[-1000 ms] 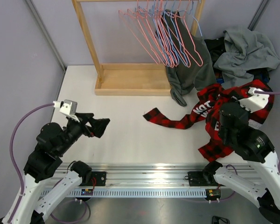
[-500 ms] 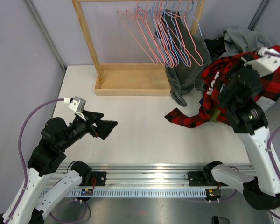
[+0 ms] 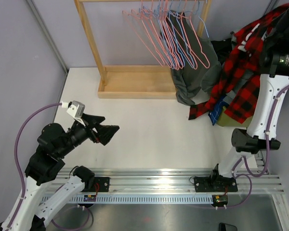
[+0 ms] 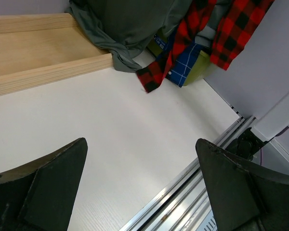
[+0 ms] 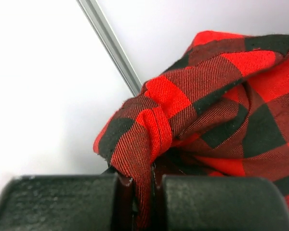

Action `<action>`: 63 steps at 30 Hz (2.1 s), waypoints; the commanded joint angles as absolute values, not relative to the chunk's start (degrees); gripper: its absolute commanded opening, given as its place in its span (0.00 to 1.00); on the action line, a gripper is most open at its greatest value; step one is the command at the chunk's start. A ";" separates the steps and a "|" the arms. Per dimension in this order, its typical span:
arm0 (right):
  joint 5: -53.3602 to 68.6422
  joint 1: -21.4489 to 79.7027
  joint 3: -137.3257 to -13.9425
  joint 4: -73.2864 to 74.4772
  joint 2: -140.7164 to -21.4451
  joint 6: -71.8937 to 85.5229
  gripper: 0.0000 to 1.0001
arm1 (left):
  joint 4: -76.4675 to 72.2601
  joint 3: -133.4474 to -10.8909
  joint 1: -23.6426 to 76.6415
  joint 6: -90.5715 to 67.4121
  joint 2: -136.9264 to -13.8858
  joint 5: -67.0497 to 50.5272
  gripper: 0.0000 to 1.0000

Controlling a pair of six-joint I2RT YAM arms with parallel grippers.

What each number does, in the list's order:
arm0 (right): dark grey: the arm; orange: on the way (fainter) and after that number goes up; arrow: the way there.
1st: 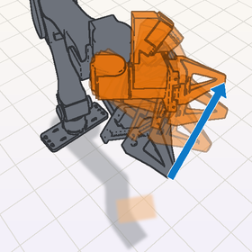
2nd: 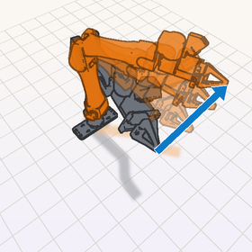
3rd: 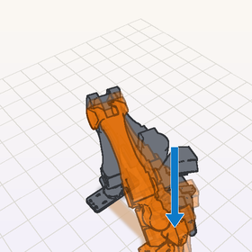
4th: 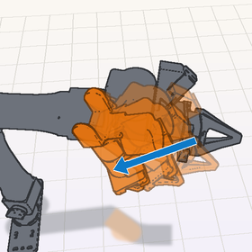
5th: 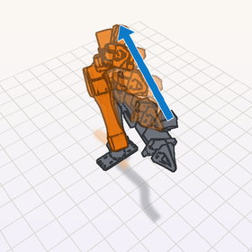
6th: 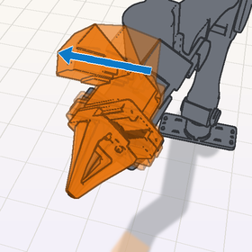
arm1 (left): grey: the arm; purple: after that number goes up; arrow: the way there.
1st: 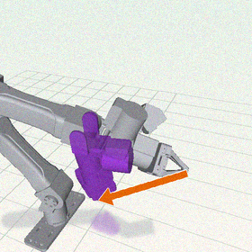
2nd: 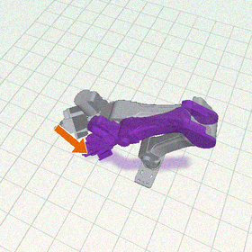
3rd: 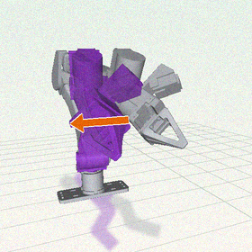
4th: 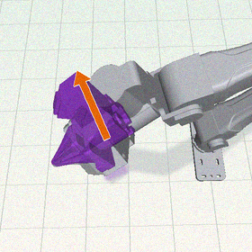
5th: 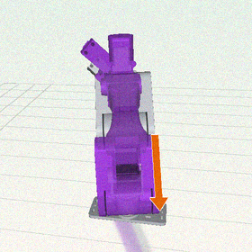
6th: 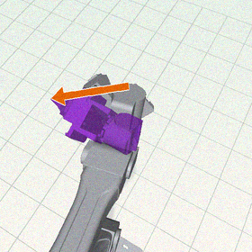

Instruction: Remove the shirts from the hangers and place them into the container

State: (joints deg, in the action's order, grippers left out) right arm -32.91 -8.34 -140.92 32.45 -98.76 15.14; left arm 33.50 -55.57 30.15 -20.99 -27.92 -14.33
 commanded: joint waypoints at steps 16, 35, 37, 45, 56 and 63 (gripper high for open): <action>-16.43 -10.54 -160.84 -20.73 -108.63 7.65 0.00 | 31.55 -58.97 30.15 -19.42 -25.66 -13.62 0.99; -26.71 -12.66 -112.72 -2.05 -112.41 14.02 0.00 | 28.22 -53.00 30.15 -23.90 -25.22 -10.28 0.99; -26.72 -12.66 -109.26 7.68 -113.55 20.26 0.00 | 27.25 -51.86 30.15 -24.52 -25.22 -10.81 0.99; -21.19 -12.74 -115.20 35.31 -130.50 29.18 0.00 | 27.24 -51.59 30.15 -25.05 -25.66 -11.25 0.99; -8.45 -12.66 -122.87 34.19 -120.36 24.17 0.99 | 30.14 -52.03 30.15 -24.61 -22.06 -7.03 0.99; -7.21 -12.04 -115.15 30.15 -101.54 20.92 1.00 | 31.11 -53.88 30.15 -24.08 -21.89 -1.85 0.99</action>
State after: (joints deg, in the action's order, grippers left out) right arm -9.34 -12.36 -118.30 26.09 -111.83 23.64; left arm 32.01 -51.16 30.15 -24.47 -22.44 -5.54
